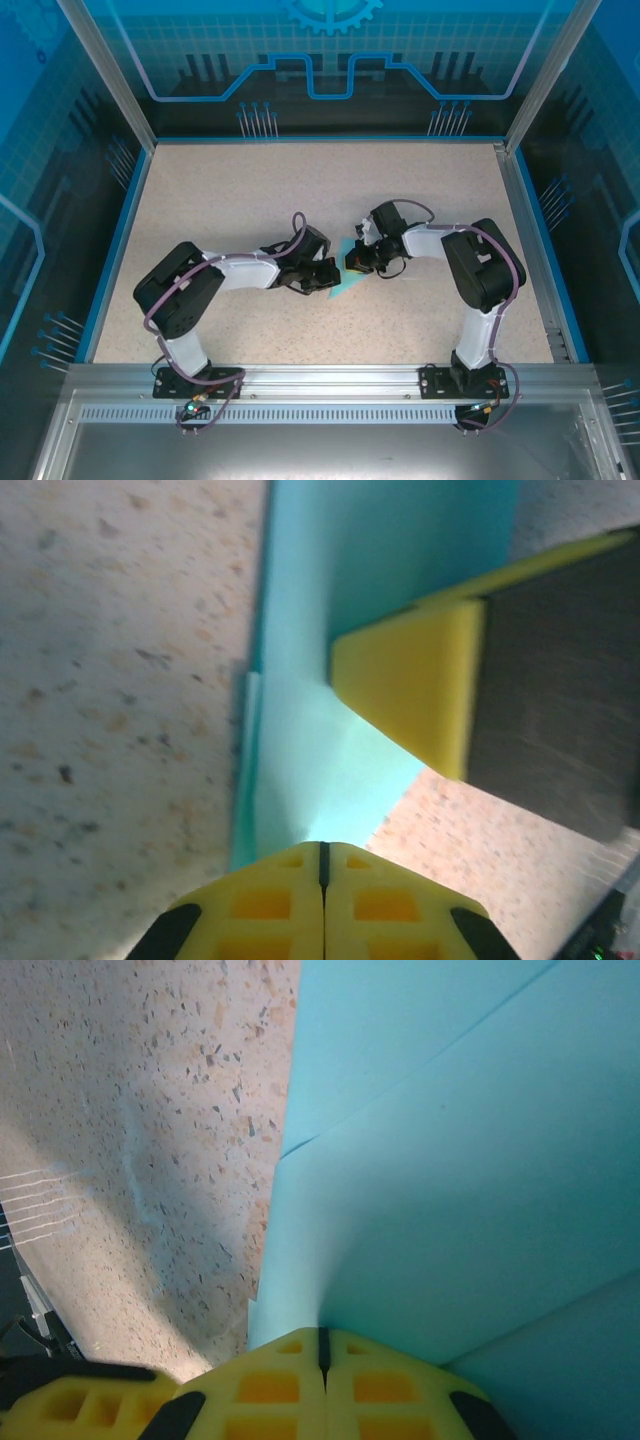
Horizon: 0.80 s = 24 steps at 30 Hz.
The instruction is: Fold a paper plane with a square sheet of paper (pick it up from the middle)
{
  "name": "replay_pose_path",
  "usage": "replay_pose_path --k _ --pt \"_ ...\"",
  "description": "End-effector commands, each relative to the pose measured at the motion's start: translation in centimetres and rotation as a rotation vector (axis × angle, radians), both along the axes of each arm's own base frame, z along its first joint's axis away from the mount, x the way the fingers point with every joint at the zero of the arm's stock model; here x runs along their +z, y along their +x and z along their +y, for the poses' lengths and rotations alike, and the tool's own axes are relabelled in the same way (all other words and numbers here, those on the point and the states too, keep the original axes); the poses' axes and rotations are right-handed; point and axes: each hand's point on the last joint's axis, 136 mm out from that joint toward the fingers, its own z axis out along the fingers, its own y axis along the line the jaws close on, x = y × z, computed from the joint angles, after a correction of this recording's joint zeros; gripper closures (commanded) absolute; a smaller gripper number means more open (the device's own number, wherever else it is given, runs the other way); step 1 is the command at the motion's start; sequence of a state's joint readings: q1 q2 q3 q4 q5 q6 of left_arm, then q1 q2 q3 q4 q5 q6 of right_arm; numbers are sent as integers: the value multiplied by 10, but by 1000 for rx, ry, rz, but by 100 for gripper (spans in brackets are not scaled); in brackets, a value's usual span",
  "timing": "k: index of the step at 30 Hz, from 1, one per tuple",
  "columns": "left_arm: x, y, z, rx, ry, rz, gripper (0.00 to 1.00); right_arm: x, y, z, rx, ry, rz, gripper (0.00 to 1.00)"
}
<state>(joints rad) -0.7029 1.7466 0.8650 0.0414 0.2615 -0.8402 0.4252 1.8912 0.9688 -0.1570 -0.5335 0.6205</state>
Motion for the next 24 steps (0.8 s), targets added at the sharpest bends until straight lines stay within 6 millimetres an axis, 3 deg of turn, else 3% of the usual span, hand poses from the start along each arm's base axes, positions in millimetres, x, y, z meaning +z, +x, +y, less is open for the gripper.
replay_pose_path --k 1,7,24 --pt "22 -5 -11 -28 -76 -5 91 -37 -16 -24 -21 -132 91 97" --pt "9 -6 -15 -31 -56 61 89 -43 -19 -28 -24 -156 110 97" --pt "-32 -19 1 -2 61 181 90 -53 -24 -33 -31 -191 145 97"
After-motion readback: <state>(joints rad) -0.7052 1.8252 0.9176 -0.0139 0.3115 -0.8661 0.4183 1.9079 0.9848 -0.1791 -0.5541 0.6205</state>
